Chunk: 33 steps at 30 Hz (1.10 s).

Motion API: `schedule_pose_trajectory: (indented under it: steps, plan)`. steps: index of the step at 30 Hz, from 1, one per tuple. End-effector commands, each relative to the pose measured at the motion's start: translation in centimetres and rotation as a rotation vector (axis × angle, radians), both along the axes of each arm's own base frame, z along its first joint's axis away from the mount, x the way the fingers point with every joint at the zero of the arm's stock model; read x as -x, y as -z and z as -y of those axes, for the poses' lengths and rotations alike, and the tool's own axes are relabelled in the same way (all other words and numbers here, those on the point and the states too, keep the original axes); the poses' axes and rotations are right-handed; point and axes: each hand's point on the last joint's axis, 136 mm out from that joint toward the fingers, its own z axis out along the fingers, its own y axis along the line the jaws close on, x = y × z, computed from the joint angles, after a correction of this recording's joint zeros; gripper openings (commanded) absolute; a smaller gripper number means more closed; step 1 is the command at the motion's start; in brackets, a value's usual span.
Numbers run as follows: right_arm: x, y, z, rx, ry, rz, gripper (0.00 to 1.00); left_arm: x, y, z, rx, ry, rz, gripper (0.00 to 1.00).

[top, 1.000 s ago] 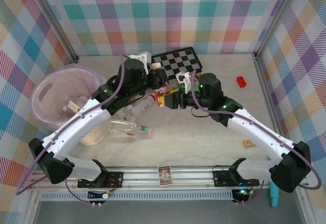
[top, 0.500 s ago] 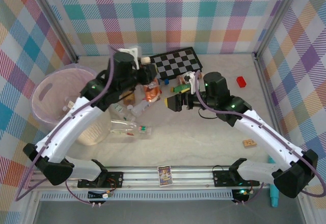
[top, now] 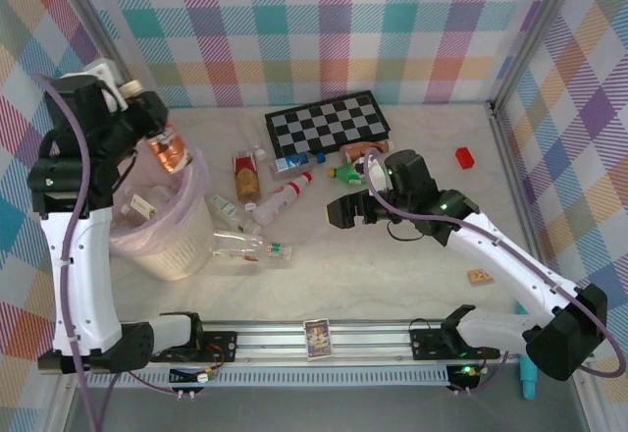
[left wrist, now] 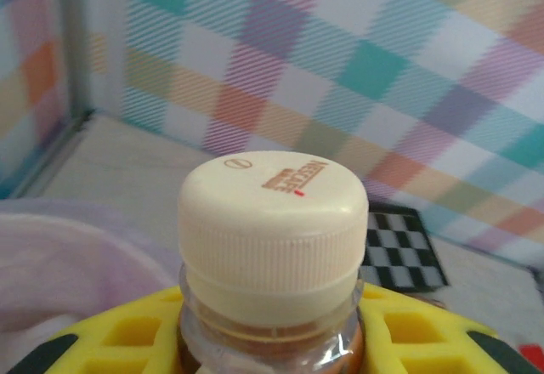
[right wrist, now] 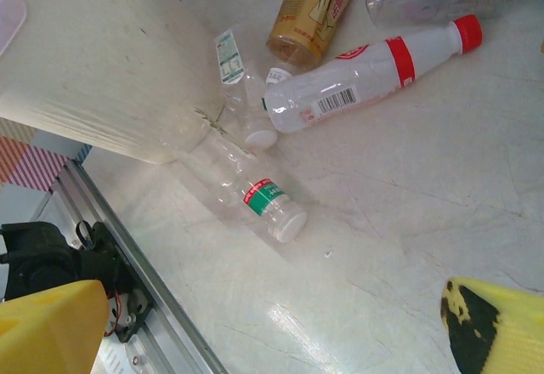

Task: Put the plastic bottles in the bin

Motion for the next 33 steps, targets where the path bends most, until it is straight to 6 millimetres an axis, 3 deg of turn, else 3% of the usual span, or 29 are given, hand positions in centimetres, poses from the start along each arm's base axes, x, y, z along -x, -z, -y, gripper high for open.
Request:
schedule_pose_trajectory:
  steps: [1,6,13,18,23,27,33]
  plan:
    - [0.3,0.1,0.2,0.019,-0.016,0.006,1.0,1.3,1.7,-2.7,0.014,-0.031,-0.077,0.13]
    - [0.3,0.8,0.7,0.05,-0.002,0.005,1.0,1.7,5.7,-7.5,0.039,-0.149,-0.179,0.1]
    - [-0.6,2.1,-0.1,0.067,0.002,-0.056,0.99,2.5,14.0,-9.9,-0.015,-0.243,-0.377,0.08]
    - [-0.3,3.9,-2.4,0.045,-0.073,-0.116,0.99,2.6,18.4,-9.5,0.024,-0.226,-0.443,0.08]
    - [0.3,5.5,-4.0,0.039,-0.156,-0.039,0.99,2.5,22.3,-8.9,0.075,-0.209,-0.49,0.09]
    - [1.4,6.1,-5.6,-0.006,-0.284,0.114,0.99,2.6,25.1,-7.8,0.096,-0.182,-0.534,0.21]
    - [1.8,8.4,-7.5,0.138,-0.437,0.251,0.99,2.8,26.7,-7.7,0.099,-0.185,-0.566,0.32]
